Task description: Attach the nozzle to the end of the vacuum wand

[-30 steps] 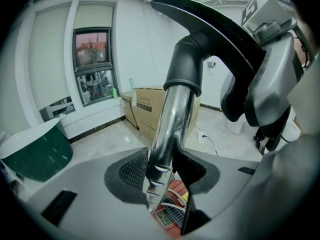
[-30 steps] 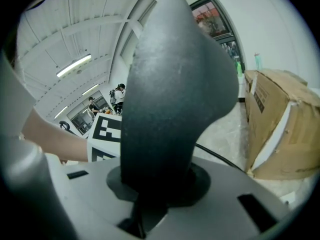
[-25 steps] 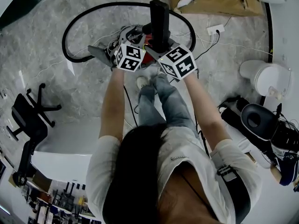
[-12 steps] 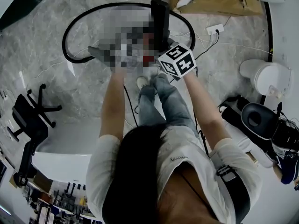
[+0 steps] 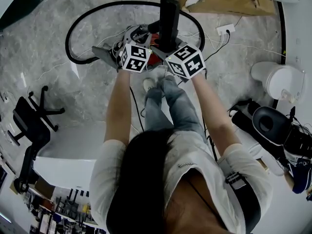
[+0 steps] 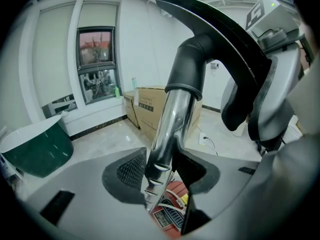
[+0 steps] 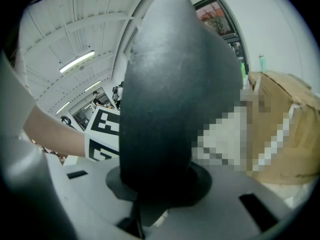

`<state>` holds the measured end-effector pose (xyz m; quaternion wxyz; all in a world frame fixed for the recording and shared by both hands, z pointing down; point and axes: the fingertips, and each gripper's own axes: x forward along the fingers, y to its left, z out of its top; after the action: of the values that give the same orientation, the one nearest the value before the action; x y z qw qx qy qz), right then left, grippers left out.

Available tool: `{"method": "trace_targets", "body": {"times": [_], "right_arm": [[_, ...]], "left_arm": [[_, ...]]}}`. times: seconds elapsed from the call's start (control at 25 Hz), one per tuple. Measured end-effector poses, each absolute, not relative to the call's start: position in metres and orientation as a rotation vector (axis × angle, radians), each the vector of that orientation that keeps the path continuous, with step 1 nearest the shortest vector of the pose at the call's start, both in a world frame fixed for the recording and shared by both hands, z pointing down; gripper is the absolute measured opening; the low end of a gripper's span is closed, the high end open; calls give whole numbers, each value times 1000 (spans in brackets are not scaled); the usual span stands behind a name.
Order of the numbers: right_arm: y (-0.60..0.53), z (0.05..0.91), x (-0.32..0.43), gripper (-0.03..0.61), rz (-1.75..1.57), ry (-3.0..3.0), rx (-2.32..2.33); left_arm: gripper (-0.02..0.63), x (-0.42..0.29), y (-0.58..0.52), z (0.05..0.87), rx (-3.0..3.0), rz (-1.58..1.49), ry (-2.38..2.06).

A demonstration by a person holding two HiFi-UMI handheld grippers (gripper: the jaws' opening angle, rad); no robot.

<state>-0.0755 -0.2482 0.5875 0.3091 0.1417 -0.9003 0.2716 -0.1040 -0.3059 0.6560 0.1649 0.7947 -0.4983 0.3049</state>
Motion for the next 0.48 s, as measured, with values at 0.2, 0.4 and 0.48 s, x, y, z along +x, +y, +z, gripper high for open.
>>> {"method": "trace_targets", "body": {"times": [0.2, 0.4, 0.48], "right_arm": [[-245, 591, -74, 148, 777, -2364, 363], [-248, 591, -68, 240, 811, -2368, 374], [-248, 590, -65, 260, 803, -2372, 380]], "left_arm": [[172, -105, -304, 656, 2276, 867, -1403], [172, -106, -303, 655, 2269, 854, -1412], [172, -106, -303, 655, 2266, 859, -1414]]}}
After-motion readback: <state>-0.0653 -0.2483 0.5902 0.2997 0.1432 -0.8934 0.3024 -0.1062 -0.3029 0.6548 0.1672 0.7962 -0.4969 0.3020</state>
